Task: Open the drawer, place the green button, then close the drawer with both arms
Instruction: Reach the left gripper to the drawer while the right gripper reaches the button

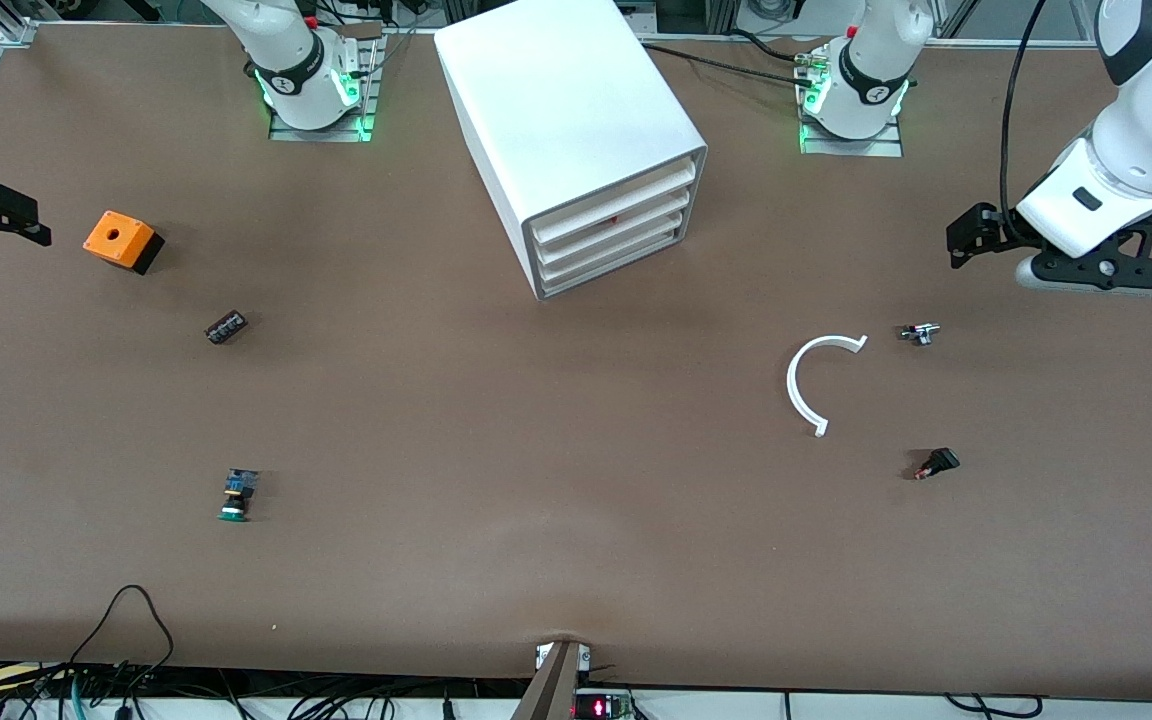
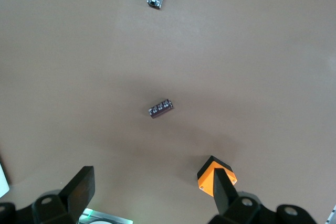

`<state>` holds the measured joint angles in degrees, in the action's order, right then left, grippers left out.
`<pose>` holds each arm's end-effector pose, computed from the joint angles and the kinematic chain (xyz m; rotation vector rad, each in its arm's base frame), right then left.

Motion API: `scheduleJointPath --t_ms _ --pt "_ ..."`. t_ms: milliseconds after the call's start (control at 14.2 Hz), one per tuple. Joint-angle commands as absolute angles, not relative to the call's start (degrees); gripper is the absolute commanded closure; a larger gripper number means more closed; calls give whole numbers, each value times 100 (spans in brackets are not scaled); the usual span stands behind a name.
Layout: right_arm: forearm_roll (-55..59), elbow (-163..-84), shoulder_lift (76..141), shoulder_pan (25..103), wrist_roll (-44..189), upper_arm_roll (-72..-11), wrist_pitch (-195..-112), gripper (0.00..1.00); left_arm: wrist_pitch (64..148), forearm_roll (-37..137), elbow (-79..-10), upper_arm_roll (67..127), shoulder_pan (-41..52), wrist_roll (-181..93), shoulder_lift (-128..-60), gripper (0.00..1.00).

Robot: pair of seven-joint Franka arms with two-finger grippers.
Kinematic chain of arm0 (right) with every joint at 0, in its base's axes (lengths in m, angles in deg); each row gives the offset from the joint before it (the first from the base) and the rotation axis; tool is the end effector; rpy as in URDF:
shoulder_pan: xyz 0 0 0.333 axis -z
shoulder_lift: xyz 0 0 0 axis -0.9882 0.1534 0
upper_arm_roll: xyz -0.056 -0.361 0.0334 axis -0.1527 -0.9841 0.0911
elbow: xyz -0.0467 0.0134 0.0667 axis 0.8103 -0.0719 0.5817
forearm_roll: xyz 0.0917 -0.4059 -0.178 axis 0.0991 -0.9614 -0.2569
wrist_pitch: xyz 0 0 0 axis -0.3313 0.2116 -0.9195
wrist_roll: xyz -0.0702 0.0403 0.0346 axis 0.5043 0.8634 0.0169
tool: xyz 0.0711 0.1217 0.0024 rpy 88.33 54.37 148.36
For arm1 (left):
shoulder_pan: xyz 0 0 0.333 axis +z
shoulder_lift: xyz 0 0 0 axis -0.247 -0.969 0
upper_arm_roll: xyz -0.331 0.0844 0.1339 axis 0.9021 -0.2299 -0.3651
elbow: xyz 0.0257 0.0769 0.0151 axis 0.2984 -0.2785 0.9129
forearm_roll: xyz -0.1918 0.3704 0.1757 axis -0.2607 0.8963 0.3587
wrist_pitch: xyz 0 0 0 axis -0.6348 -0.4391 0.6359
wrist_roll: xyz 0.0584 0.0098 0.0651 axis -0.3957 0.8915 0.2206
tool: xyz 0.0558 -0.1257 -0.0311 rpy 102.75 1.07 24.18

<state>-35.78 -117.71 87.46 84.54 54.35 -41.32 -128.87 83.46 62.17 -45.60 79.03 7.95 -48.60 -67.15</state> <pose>0.6181 -0.0978 0.5866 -3.1065 -0.3883 0.1390 0.5986 -0.0632 0.5641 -3.0769 0.1411 0.1202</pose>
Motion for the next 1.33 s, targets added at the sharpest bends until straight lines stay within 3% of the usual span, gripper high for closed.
scheduleJointPath --t_ms 0,211,632,1263 --pt "-3559 -11538 8986 8382 5124 -4057 -12895 0 7710 6105 -4204 8009 710 -4997 -6963 0" --pt "-3489 -11222 9337 8381 5114 -4057 -13017 0 7136 6070 -3799 8289 674 -5006 -7218 0" --pt "-3111 -11106 9909 8460 5167 -4119 -13790 0 7118 4753 -3728 8493 683 -5479 -7727 0" --pt "-2830 -11097 10700 8417 5149 -4084 -14284 0 7785 1740 -3815 8510 867 -9193 -9871 0"
